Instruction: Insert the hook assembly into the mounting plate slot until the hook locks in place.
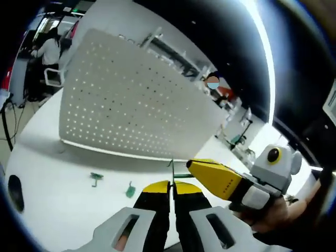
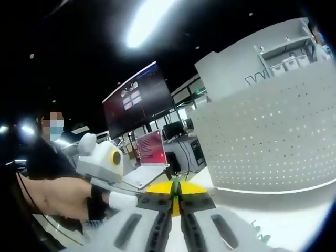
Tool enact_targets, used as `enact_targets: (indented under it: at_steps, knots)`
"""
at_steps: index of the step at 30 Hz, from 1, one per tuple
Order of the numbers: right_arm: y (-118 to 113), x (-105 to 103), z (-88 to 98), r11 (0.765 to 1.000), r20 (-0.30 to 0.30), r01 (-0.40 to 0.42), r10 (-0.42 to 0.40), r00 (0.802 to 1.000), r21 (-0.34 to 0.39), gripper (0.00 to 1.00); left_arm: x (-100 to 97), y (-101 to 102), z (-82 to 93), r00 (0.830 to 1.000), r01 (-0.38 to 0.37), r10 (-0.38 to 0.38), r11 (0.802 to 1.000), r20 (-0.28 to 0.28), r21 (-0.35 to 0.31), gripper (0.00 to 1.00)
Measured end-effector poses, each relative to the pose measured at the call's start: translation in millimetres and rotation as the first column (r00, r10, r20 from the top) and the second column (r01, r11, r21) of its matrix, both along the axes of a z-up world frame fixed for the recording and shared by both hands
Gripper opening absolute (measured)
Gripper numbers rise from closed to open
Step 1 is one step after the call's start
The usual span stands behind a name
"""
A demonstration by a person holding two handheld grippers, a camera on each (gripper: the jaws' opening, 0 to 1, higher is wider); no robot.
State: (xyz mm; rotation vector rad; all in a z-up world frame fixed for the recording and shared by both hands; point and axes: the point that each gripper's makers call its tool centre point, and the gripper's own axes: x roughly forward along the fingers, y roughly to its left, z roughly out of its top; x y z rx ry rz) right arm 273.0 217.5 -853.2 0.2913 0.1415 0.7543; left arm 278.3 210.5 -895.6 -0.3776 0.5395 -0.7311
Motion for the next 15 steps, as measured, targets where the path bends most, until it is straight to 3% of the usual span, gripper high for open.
enact_targets:
  at_steps: [2,4,7,11,15]
  knots:
    - [-2.2,0.4,5.0,1.000,0.018,0.007,-0.007,1.000,-0.006,0.02,3.7,4.1,4.2,0.999,-0.033,0.031,0.998,0.042,0.053,0.01]
    - [-4.7,-2.2,14.3,0.999,0.004,-0.008,0.008,1.000,0.044,0.07,4.6,3.9,10.9,0.998,-0.038,0.035,0.998,0.059,0.042,0.01]
    - [-8.7,-7.0,18.8,0.997,-0.026,-0.027,0.029,0.999,0.076,0.09,7.6,5.1,14.9,0.991,-0.004,-0.013,0.992,0.135,0.125,0.01]
    - [-11.0,-8.1,17.9,0.996,-0.042,-0.026,0.029,0.999,0.080,0.10,6.2,0.0,22.0,0.980,-0.005,-0.027,0.986,0.195,0.164,0.01]
    - [-15.1,-4.8,10.2,0.993,-0.106,-0.006,0.019,0.994,0.119,0.10,4.5,-5.2,27.0,0.954,0.005,-0.085,0.963,0.286,0.270,0.01]
